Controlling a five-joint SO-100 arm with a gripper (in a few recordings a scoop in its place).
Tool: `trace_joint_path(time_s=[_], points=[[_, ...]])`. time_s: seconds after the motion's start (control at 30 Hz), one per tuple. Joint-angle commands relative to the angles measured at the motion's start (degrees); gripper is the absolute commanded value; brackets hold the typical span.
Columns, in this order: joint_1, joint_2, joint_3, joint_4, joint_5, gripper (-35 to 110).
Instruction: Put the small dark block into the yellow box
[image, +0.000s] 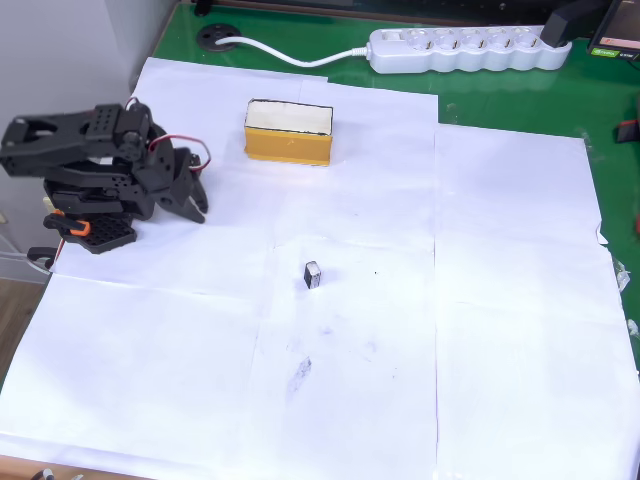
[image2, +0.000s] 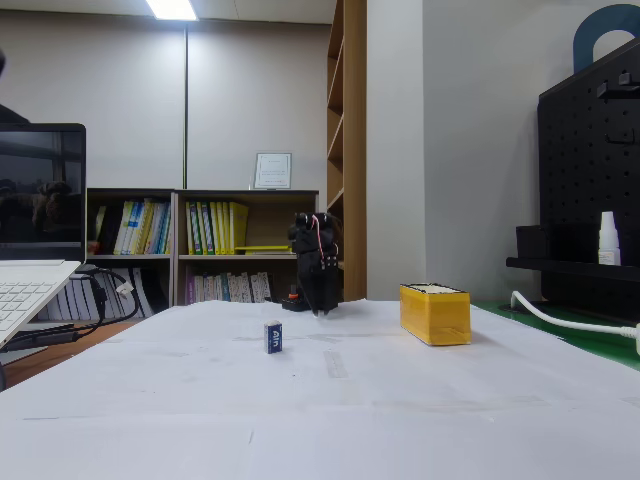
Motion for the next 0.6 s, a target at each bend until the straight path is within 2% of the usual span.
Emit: trace_joint_path(time_s=[0.0, 0.13, 0.2, 0.3, 0.33, 0.57], points=[[-0.35, 14.15, 21.27, 1.93, 5.63, 4], [2.11, 25.75, 36.65, 4.13, 10.99, 5], [4.39, 31.20, 42.10, 3.96, 13.54, 15], [6.94, 39.99, 49.48, 4.57, 15.82, 17], [7.73, 42.98, 52.03, 5.19, 16.96, 21], [12.30, 58.89, 68.82, 7.12, 24.52, 21]])
